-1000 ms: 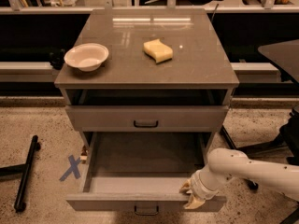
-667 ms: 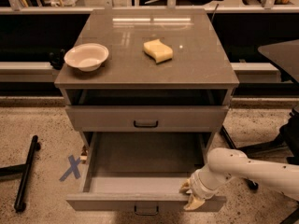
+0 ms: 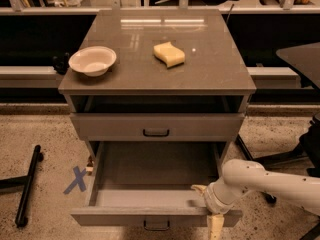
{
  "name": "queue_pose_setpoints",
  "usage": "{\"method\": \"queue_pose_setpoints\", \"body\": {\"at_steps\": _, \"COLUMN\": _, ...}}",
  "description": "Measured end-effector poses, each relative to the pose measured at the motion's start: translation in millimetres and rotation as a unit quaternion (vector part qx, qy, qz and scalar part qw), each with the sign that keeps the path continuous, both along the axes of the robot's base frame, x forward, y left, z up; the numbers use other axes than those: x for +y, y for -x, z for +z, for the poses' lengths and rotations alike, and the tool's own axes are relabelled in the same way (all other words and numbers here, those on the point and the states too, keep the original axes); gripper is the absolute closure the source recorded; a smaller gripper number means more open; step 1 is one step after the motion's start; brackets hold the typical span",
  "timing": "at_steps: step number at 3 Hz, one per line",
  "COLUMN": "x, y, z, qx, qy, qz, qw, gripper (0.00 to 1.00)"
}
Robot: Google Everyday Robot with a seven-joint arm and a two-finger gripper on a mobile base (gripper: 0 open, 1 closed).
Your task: Open middle drawer
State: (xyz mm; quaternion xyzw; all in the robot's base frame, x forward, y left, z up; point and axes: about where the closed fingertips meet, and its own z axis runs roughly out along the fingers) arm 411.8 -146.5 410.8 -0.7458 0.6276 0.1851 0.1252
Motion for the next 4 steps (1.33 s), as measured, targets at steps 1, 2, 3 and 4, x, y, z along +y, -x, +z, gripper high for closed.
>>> {"method": "queue_pose_setpoints", "body": {"at_steps": 1, "x": 0.0, "y": 0.0, "z": 0.0, "qx": 0.000, "qy": 0.000, "qz": 0.000, "qw": 1.0000, "gripper": 0.00}}
{"method": "queue_pose_setpoints", "body": {"at_steps": 2, "x": -11.5, "y": -7.3, "z": 28.8, "qx": -0.032, "qy": -0.003, "qz": -0.006, "qw": 0.9995, "gripper": 0.00}}
{"method": "queue_pose_setpoints", "body": {"at_steps": 3, "x": -29.4, "y": -9.9, "z": 69.9, "qx": -0.075, "qy": 0.012, "qz": -0.021, "qw": 0.9969, "gripper": 0.00}}
{"method": "queue_pose_setpoints", "body": {"at_steps": 4, "x": -44.2, "y": -9.6, "z": 118.3, "qx": -0.118, "qy": 0.038, "qz": -0.034, "qw": 0.9916, "gripper": 0.00}}
